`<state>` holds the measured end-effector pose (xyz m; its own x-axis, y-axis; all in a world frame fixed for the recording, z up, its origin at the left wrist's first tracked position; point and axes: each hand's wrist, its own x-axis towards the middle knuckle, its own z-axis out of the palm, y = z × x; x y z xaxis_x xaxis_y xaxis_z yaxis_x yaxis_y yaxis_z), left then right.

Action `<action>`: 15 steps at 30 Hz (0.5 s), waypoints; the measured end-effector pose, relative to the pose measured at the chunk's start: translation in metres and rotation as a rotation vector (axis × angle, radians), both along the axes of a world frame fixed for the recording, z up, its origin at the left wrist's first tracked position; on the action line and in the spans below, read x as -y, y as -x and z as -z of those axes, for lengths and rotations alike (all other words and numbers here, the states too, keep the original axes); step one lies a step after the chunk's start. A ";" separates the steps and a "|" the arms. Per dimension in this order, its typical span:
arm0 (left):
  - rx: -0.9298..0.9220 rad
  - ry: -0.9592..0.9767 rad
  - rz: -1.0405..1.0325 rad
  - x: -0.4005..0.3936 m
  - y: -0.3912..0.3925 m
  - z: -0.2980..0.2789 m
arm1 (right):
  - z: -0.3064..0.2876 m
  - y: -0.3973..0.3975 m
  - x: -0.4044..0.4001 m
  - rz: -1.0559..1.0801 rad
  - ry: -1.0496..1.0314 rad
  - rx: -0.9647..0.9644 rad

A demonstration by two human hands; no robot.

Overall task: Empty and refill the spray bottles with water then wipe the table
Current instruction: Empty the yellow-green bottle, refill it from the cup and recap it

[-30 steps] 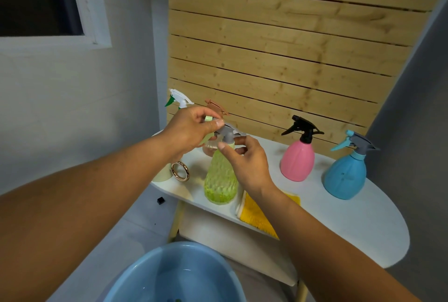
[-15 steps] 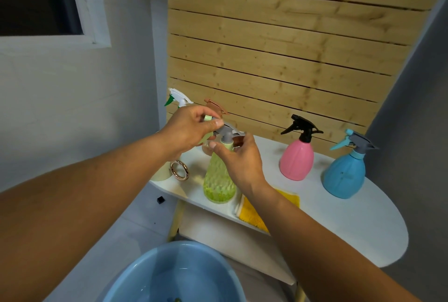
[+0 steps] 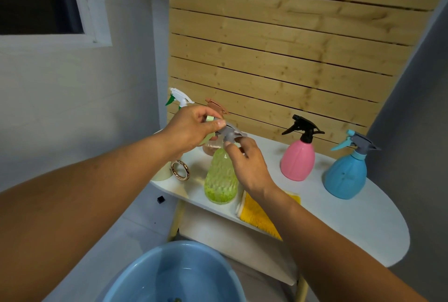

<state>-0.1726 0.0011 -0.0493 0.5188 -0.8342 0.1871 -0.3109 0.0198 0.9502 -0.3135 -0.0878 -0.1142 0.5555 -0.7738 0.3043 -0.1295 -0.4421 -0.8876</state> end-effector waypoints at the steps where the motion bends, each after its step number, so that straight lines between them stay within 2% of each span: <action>1: 0.007 -0.001 0.002 0.001 0.000 0.000 | 0.000 0.002 0.003 -0.005 0.010 0.007; 5: 0.018 0.019 0.017 0.002 0.000 0.000 | -0.005 -0.004 0.001 0.077 -0.046 -0.024; 9: 0.034 0.024 0.014 0.002 -0.001 0.001 | -0.007 0.001 -0.001 -0.022 -0.064 -0.055; 11: 0.036 0.028 0.011 0.004 -0.001 0.002 | -0.011 0.007 0.003 -0.032 -0.009 -0.051; 15: 0.038 0.023 -0.003 0.006 -0.002 0.004 | -0.019 0.002 0.006 0.085 0.005 -0.125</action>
<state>-0.1704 -0.0045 -0.0529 0.5135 -0.8278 0.2260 -0.3471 0.0404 0.9369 -0.3152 -0.0939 -0.0957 0.5216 -0.8184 0.2410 -0.2762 -0.4292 -0.8599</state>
